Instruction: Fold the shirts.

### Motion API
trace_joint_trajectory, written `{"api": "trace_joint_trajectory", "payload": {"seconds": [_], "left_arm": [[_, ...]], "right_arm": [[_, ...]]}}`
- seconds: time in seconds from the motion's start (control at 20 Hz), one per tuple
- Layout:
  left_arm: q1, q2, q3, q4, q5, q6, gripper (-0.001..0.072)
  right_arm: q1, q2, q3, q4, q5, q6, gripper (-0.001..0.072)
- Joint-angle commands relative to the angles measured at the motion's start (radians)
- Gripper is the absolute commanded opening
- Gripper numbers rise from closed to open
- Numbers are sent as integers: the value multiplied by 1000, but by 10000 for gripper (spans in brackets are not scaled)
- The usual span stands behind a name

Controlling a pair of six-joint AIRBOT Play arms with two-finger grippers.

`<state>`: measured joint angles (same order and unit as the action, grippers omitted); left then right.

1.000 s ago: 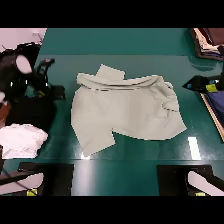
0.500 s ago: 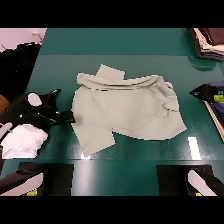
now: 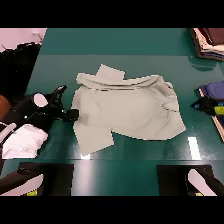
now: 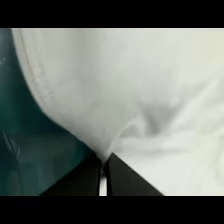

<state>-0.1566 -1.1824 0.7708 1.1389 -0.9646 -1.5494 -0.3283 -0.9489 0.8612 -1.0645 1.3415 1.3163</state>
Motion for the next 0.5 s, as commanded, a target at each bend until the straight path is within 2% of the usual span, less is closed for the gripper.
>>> {"api": "trace_joint_trajectory", "payload": {"seconds": [0.0, 0.05, 0.1, 0.25, 0.35, 0.45], "left_arm": [[-4, 2, 59, -7, -16, 5, 32], [-4, 2, 67, -7, -15, 5, 32], [-4, 2, 69, -11, -13, 5, 33], [-4, 1, 69, -18, -13, 5, 33], [-4, 1, 69, -18, -12, 5, 33], [-4, 1, 69, -18, -13, 5, 33]], "right_arm": [[-107, 0, -171, -37, 70, 4, 365], [-121, -1, -221, -34, 72, 4, 475], [-123, -1, -267, -35, 66, 4, 503], [-99, -1, -372, -27, -35, 13, 498], [-58, -13, -400, -27, -101, 51, 441], [1, -43, -398, -9, -151, 60, 438]]}}
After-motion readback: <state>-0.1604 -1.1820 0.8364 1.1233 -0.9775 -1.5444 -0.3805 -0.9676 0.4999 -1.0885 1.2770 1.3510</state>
